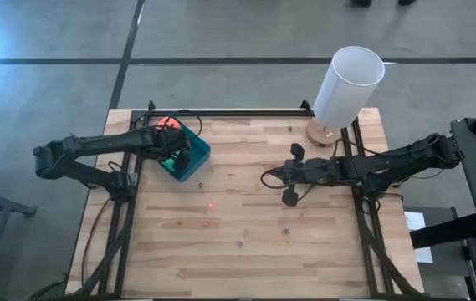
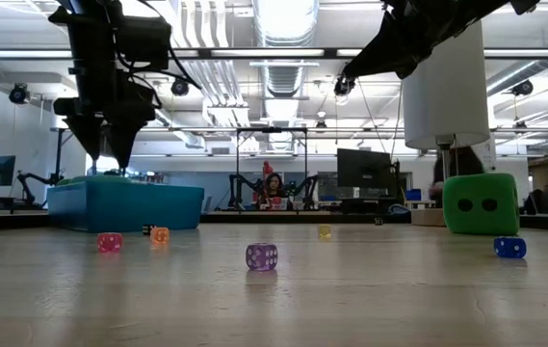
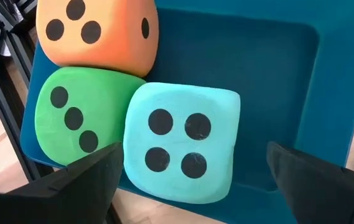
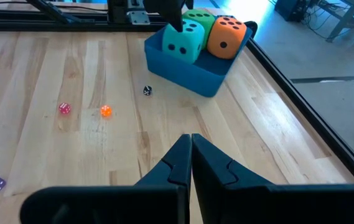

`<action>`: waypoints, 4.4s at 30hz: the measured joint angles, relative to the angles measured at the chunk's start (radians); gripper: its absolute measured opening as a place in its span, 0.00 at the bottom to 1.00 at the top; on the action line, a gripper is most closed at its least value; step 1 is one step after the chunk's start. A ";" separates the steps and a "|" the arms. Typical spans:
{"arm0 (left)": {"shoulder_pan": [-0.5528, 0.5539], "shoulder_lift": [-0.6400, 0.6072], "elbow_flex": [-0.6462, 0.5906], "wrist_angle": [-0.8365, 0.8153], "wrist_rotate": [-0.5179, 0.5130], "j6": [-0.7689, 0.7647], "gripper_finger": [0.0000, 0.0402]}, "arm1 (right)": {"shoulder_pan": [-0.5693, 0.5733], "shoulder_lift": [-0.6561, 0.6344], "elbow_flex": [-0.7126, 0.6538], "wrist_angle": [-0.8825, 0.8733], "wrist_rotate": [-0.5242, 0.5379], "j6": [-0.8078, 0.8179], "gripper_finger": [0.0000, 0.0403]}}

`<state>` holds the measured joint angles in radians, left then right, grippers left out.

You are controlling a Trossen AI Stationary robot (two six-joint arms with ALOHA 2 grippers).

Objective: Pick & Place Dice
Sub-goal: Put the big green dice into the blue bin

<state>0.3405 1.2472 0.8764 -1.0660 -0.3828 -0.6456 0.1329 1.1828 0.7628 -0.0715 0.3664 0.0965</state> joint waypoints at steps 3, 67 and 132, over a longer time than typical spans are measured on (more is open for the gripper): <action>0.000 0.000 0.006 0.007 0.037 0.003 0.99 | 0.000 0.000 0.000 0.000 0.000 -0.001 0.02; -0.702 -0.068 0.082 0.255 -0.228 -0.058 0.93 | 0.000 0.000 0.001 -0.336 0.000 0.288 0.02; -0.701 -0.068 0.067 0.266 -0.228 -0.058 0.88 | 0.000 0.017 -0.049 -1.099 -0.128 0.962 0.02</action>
<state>-0.3603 1.1797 0.9432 -0.8001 -0.6106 -0.7040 0.1326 1.2001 0.7142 -1.1707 0.2383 1.0588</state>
